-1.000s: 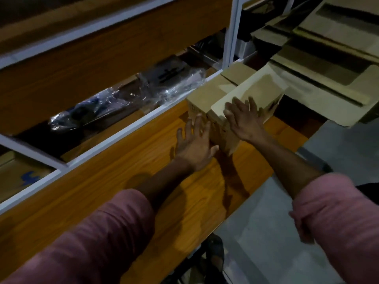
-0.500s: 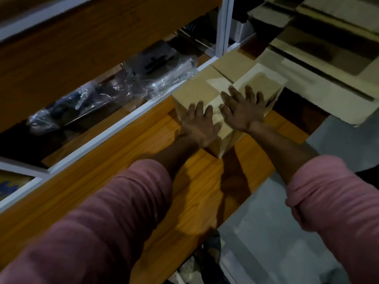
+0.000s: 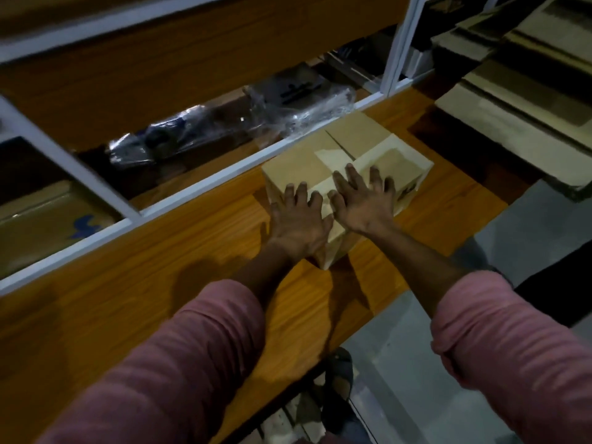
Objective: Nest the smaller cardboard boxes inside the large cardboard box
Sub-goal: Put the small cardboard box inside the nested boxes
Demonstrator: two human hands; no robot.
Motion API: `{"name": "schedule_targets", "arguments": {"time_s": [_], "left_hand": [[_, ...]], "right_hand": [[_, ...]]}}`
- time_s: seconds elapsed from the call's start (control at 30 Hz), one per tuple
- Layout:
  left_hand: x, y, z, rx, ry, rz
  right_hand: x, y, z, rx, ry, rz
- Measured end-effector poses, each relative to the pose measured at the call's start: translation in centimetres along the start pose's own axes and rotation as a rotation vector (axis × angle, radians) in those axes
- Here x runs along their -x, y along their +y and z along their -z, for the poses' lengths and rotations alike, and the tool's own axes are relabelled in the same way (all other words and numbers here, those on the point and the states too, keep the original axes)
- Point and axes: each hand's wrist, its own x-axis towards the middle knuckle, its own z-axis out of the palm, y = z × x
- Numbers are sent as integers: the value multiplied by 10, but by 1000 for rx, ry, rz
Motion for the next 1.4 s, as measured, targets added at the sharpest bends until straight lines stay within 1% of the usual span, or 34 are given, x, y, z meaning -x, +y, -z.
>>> {"name": "schedule_targets", "arguments": {"time_s": [0.1, 0.23, 0.3, 0.4, 0.47, 0.53, 0.6, 0.67, 0.73, 0.9, 1.03, 1.23, 1.4], "left_hand": [[63, -53, -9, 7, 47, 11], [154, -131, -13, 41, 84, 83], [202, -168, -14, 52, 111, 168], [265, -218, -16, 34, 182, 360], [296, -247, -17, 33, 194, 485], [322, -269, -21, 78, 221, 581], [348, -284, -29, 99, 304, 619], [367, -291, -37, 101, 381, 598], [376, -292, -40, 141, 411, 574], [374, -291, -40, 161, 377, 588], [370, -290, -41, 138, 371, 623], [362, -281, -40, 107, 362, 700], [361, -278, -43, 115, 387, 697]], "right_hand": [[44, -68, -11, 18, -48, 2], [114, -174, -23, -22, -33, 31], [152, -229, -28, -8, -39, 76], [209, -303, -34, 44, 2, 204], [236, -341, -38, 66, 35, 311], [250, -366, -42, 35, 62, 398], [256, -377, -47, -36, 83, 458], [255, -376, -51, -56, 110, 501], [249, -367, -53, -43, 127, 516], [238, -348, -59, -12, 122, 477], [230, -351, -64, -24, 93, 384], [221, -348, -64, -44, 110, 412], [213, -345, -66, -44, 86, 425]]}}
